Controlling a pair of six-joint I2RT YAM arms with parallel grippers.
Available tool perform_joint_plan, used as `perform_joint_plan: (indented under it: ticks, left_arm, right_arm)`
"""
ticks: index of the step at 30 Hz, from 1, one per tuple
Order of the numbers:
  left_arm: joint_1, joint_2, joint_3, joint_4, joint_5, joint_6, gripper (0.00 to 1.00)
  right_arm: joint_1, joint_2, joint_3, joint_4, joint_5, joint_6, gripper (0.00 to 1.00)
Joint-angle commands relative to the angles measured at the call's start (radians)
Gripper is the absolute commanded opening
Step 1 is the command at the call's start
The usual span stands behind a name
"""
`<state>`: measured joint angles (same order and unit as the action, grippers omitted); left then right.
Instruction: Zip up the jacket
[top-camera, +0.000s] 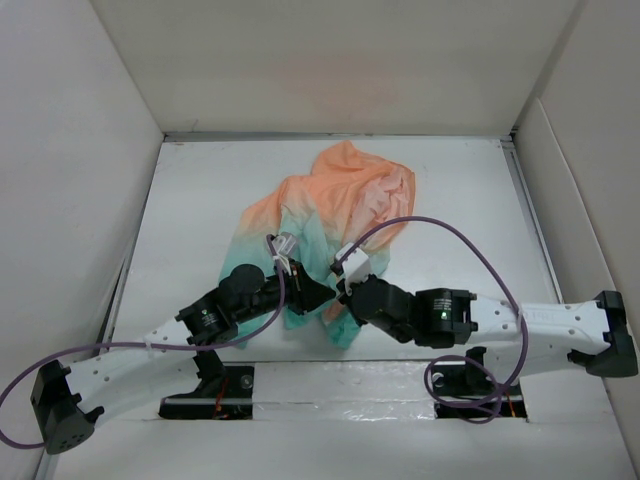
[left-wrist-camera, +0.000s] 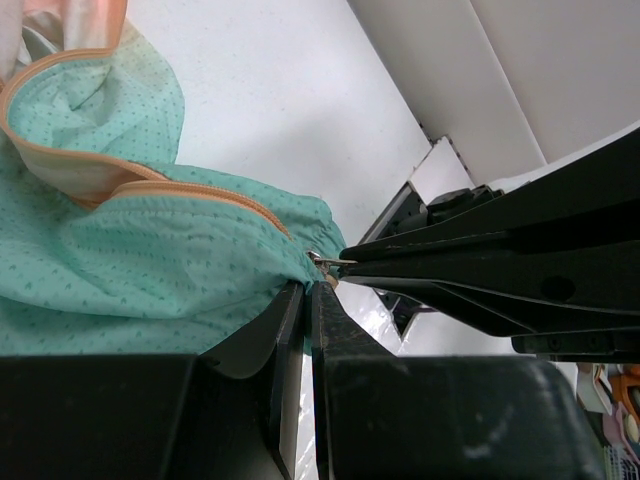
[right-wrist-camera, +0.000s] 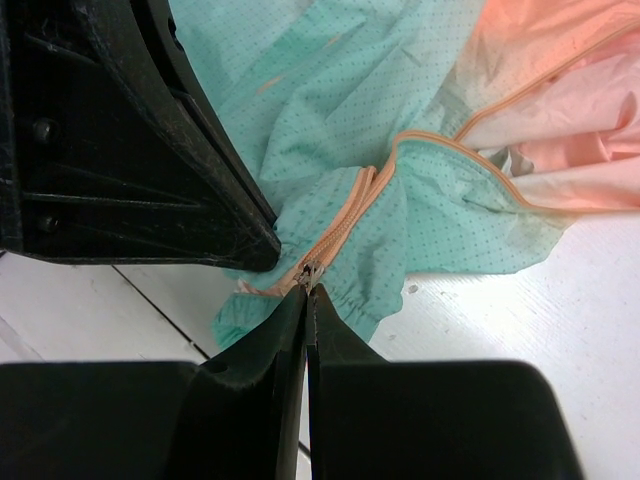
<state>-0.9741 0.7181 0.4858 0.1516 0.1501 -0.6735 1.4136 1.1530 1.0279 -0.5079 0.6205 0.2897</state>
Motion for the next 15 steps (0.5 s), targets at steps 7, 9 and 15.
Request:
perform_joint_plan:
  ticks: [7, 9, 15]
  left_arm:
    - [-0.005, -0.020, 0.023, 0.059, 0.036, -0.001, 0.00]
    - [-0.005, -0.023, 0.025, 0.059, 0.037, -0.001, 0.00]
    - [-0.005, -0.026, 0.019, 0.065, 0.042, -0.003, 0.00]
  right_arm:
    - [0.001, 0.016, 0.012, 0.077, 0.002, 0.002, 0.07]
    - [0.001, 0.013, 0.011, 0.075, 0.001, 0.003, 0.06]
    - [0.001, 0.004, 0.006, 0.074, -0.005, 0.014, 0.00]
